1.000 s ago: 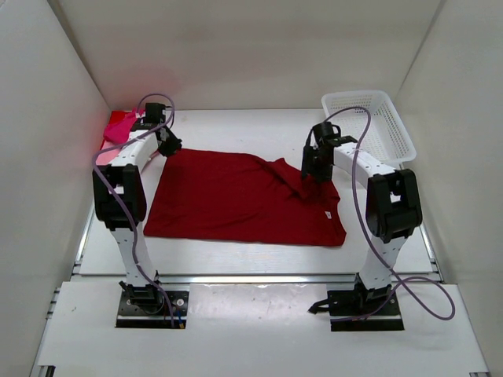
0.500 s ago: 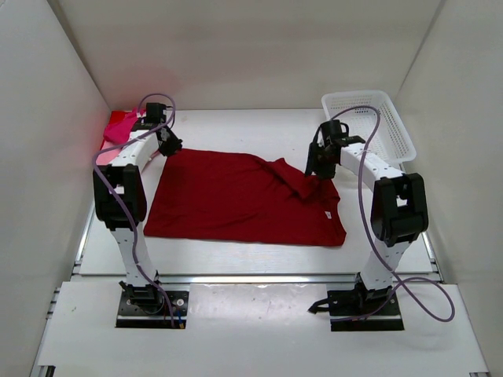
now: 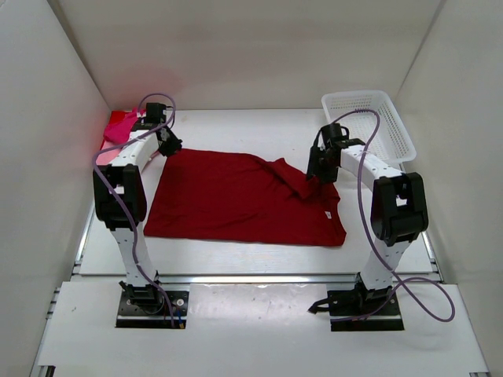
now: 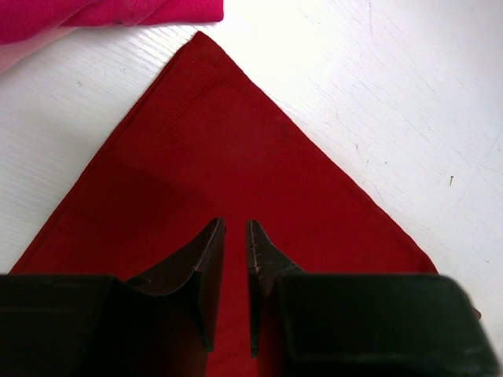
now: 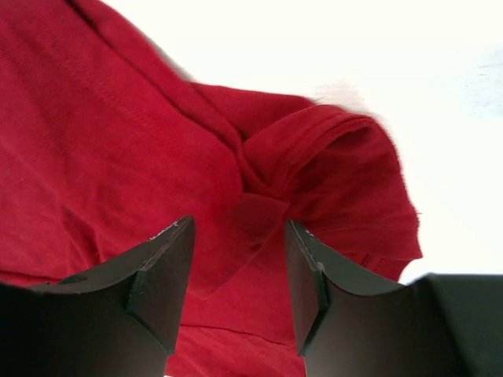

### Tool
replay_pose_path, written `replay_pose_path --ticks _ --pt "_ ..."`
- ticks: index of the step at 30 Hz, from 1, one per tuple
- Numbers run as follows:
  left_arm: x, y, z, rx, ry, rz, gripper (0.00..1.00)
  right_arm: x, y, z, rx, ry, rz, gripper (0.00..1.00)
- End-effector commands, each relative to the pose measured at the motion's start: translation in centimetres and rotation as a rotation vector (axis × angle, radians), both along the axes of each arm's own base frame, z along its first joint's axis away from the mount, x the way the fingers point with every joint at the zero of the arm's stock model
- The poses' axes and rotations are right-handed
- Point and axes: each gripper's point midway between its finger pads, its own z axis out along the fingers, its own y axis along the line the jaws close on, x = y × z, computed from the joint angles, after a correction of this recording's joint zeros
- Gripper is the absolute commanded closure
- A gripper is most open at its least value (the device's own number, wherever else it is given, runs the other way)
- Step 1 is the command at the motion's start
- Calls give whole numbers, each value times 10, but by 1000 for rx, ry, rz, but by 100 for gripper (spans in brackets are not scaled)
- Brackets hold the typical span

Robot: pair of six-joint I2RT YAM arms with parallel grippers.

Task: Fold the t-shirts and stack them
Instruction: Pick up the 1/3-folded T-shirt from the center of the board.

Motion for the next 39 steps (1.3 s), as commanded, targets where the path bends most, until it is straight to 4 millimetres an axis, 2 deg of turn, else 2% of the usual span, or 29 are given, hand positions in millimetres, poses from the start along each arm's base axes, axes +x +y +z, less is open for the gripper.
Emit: replay_pose_path --ticks 1,4,10,13,14,15,17,18,23,25,26,28,30,34,35,39 --pt "2 -1 9 12 -25 -7 72 13 -13 1 -20 -24 -32 53" --pt "4 -2 7 7 -23 -11 72 12 -10 -6 4 -12 -34 54" --pt "6 -2 8 8 -28 -10 74 16 2 -4 61 -44 3 59" --pt "6 -3 8 8 -28 -10 74 17 11 -3 94 -44 10 68" --pt "4 -3 8 6 -24 -10 74 18 10 -5 104 -43 6 70" --pt "6 -3 11 7 -34 -11 74 19 9 -4 114 -43 0 76" --pt "3 -1 5 8 -17 -8 74 24 8 2 108 -61 1 83" --pt "4 2 11 9 -28 -4 73 25 9 1 105 -58 3 86" --pt "5 5 9 15 -29 -1 69 27 7 10 88 -76 -3 98" --pt "7 5 8 17 -28 -1 64 31 13 22 71 -101 24 99" --pt "7 9 9 20 -29 7 60 30 9 21 62 -91 21 100" --pt "12 16 12 38 -41 20 49 36 12 36 53 -131 29 99" --pt "18 22 20 58 -58 27 45 36 14 45 45 -140 36 100" --pt "28 29 13 93 -50 42 46 42 15 63 27 -174 58 100" --pt "28 32 5 100 -32 46 48 45 15 69 32 -183 57 100" --pt "44 37 8 144 -51 62 53 54 12 79 37 -210 67 100"
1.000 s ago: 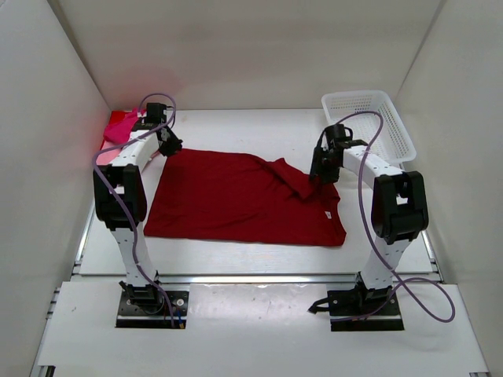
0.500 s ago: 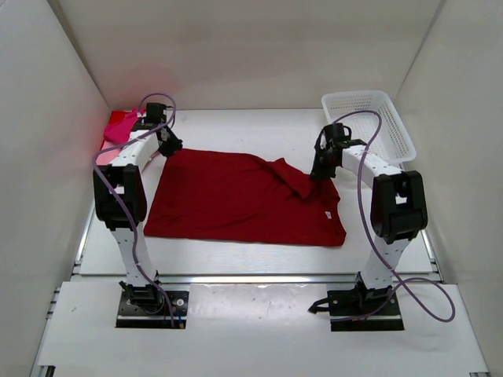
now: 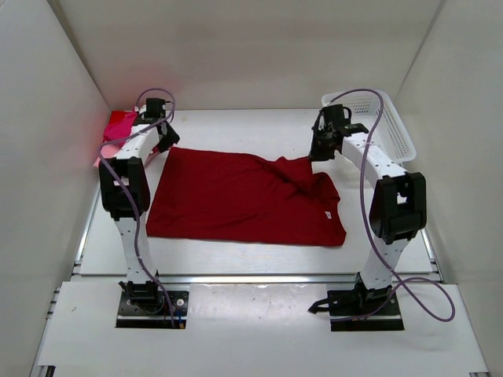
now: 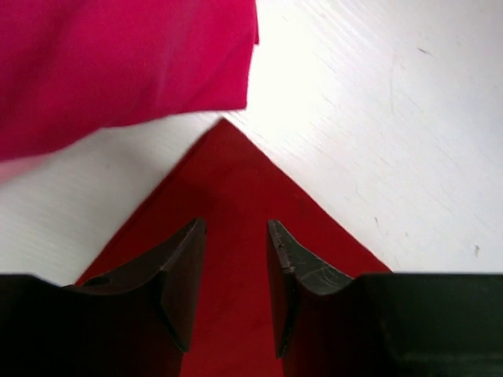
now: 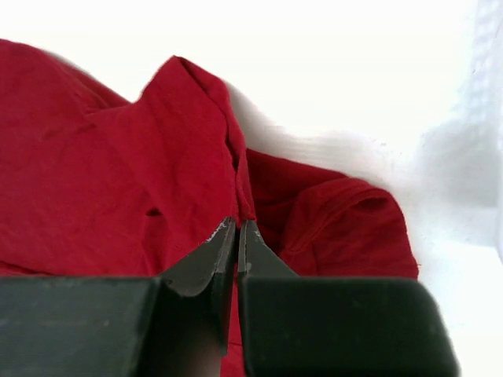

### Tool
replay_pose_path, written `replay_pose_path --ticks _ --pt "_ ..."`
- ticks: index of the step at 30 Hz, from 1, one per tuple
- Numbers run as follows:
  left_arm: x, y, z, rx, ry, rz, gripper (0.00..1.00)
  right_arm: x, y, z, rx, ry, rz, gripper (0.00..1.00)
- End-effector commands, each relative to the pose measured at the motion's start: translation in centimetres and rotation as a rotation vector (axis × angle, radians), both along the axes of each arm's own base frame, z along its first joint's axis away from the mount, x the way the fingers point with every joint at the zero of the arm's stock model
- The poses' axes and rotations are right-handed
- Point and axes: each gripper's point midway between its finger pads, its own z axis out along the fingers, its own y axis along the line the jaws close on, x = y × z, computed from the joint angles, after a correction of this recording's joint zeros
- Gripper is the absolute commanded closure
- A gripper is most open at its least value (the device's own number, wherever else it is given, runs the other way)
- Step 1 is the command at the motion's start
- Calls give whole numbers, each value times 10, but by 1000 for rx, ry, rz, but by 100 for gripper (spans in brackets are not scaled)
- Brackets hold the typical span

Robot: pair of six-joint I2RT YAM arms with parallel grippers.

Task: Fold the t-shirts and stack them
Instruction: Pick up the 1/3-folded T-shirt from the center of the board.

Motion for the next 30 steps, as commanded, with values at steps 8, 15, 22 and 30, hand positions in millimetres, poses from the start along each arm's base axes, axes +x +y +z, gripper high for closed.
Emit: replay_pose_path --ticks 8,15,22,30 --pt "39 21 0 113 -40 36 53 20 6 47 59 -101 52 100" --pt "36 19 -23 146 7 12 53 24 17 52 120 -105 78 99" --pt "39 13 -35 144 19 -2 53 22 15 51 116 -99 81 100" --pt "42 14 -40 148 33 15 52 18 20 51 129 -97 95 100"
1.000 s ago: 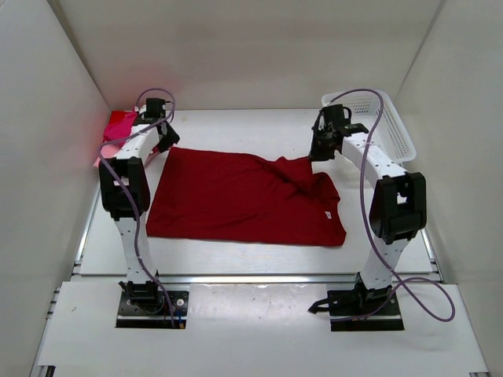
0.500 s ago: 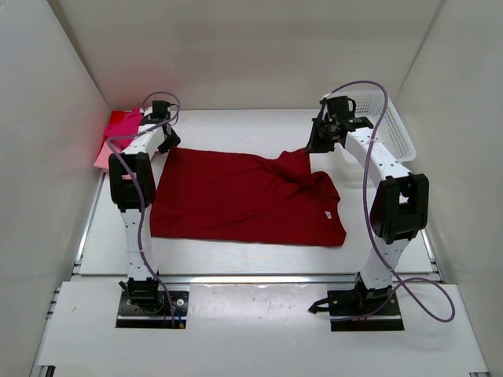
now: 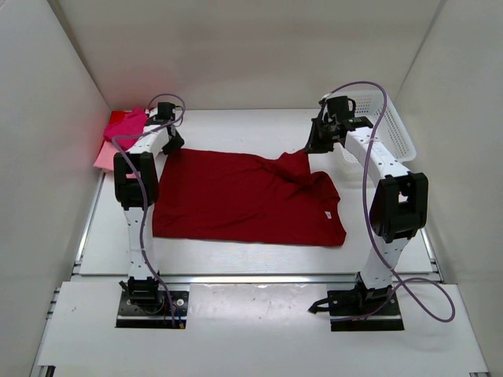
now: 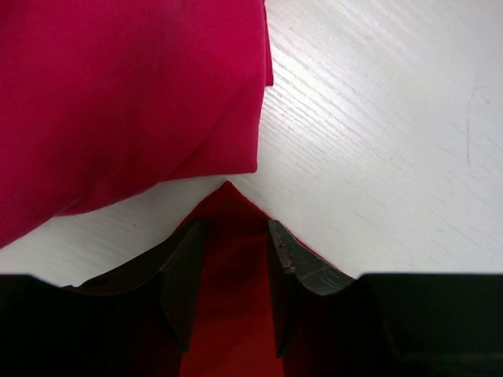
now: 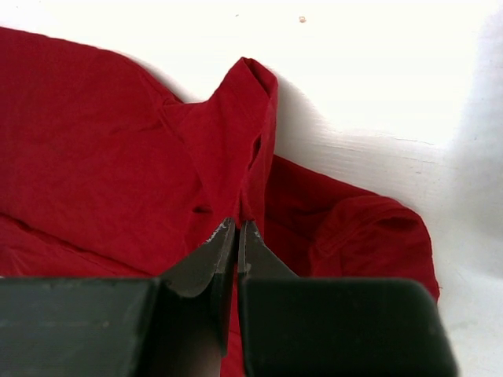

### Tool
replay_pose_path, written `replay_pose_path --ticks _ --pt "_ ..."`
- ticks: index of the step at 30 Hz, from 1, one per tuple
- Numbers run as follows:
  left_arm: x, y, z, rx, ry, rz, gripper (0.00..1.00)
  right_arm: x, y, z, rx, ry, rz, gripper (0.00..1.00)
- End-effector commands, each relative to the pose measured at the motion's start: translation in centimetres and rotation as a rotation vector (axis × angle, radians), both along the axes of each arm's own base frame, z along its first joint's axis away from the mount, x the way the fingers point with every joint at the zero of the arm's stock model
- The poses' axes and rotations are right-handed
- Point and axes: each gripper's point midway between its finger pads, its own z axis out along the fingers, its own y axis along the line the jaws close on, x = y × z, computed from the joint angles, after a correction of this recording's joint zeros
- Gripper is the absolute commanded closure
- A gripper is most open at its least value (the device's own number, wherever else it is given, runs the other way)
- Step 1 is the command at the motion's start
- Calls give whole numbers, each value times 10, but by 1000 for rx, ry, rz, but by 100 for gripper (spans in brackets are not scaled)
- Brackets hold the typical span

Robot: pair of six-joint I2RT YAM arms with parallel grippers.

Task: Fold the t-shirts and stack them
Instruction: Pick up the 1/3-folded T-shirt from the center of the board.

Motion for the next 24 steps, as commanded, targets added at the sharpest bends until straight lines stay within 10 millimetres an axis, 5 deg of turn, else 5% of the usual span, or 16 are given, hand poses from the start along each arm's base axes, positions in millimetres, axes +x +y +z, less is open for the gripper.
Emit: replay_pose_path --ticks 1,7,13,24 --pt "13 5 20 20 -47 27 52 7 6 19 26 -56 17 100" --pt "21 4 18 35 -20 37 51 5 10 21 33 -56 22 100" --pt "22 -2 17 26 -3 12 74 8 1 35 44 -86 -3 100" --pt "21 -6 19 57 24 2 55 16 -15 49 60 -115 -32 100"
